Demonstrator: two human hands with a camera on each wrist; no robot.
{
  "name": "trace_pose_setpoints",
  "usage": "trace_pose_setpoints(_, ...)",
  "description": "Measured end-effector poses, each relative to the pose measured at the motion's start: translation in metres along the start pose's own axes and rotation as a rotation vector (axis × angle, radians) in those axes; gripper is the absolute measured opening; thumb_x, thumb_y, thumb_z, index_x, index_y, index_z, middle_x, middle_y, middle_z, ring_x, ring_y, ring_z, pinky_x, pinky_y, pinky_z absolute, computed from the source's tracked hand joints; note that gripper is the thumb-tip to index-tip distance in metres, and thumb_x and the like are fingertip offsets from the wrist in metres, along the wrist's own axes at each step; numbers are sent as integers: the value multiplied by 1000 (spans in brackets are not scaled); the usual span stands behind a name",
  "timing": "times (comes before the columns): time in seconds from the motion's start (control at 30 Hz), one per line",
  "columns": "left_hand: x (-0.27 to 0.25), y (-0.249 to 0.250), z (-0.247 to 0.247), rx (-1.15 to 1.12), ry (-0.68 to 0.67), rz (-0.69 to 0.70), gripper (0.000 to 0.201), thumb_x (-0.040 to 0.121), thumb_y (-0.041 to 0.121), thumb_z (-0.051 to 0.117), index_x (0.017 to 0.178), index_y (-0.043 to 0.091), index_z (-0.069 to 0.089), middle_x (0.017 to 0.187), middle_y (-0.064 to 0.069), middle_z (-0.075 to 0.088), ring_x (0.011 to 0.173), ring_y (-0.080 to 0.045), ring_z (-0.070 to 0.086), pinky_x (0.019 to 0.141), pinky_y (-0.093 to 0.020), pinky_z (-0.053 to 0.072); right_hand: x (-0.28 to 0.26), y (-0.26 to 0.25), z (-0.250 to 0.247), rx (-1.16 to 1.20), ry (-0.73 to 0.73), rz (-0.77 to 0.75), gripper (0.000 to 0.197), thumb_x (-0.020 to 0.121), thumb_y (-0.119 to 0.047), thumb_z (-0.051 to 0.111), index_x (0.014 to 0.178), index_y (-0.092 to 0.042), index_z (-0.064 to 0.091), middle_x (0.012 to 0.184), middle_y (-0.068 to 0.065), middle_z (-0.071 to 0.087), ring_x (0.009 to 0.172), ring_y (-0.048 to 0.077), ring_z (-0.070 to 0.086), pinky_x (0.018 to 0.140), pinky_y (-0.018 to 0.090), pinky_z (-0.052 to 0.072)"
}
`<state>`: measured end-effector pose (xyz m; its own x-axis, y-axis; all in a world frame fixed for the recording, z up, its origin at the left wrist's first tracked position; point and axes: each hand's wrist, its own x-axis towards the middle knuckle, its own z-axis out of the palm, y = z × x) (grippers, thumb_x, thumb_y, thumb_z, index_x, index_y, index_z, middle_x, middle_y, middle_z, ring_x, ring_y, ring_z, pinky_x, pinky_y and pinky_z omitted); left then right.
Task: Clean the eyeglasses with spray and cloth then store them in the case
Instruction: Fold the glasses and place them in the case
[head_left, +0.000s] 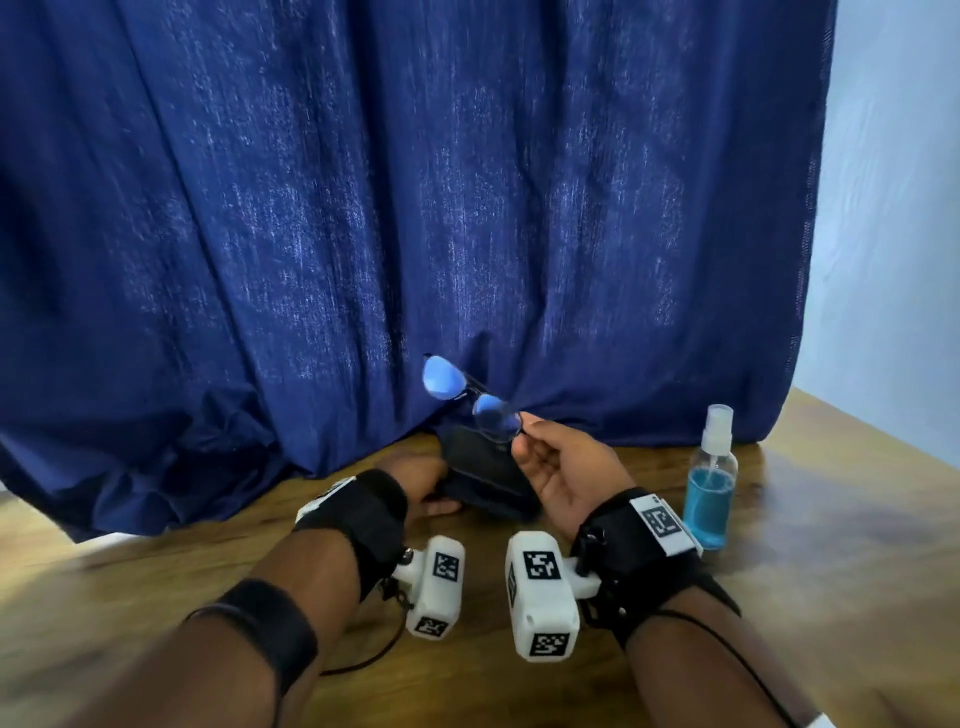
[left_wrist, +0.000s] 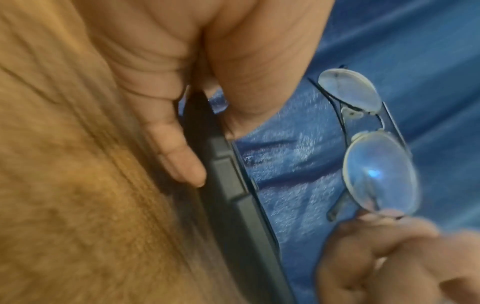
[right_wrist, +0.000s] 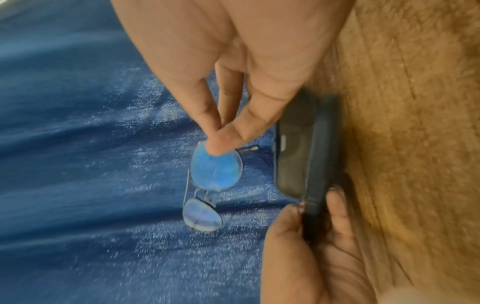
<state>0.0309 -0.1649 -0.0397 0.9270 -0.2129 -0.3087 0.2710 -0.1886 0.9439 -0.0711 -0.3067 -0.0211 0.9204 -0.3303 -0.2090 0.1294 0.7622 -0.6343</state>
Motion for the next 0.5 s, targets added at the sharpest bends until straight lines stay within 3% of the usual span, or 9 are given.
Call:
trace_pose_setpoints(0.1,-12,-12,-31,-333,-28,35,32,99,-7,48,129,-3,58,123,-24,64,93,-28,68,57,-30,65,-5,8,7,-90,-83,9,11,92,6,61,87,4,72,75,11,71,53,10,65,52,18,58)
trace_pose_setpoints(0.2,-34,-32,-64,-497,-43,127,38,97,-2,60,135,-3,54,133,-25,62,101,-32,71,65,-30,65,-12,13,14,-162,-137,10,11,92,7,61,91,7,72,83,14,68,63,14,63,54,19,59)
trace_pose_setpoints(0.37,-68,-64,-93,-525,-115,287,60,77,9,77,132,1,57,134,-24,65,115,-32,72,85,-35,64,-17,19,15,-314,-186,40,15,92,5,62,104,9,70,83,15,66,65,15,63,55,19,59)
trace_pose_setpoints(0.5,-77,-62,-99,-538,-119,368,58,73,7,76,128,3,59,127,-21,70,111,-29,74,85,-34,64,-17,26,14,-505,-187,38,12,92,0,63,101,4,71,74,10,64,56,11,59,47,18,53)
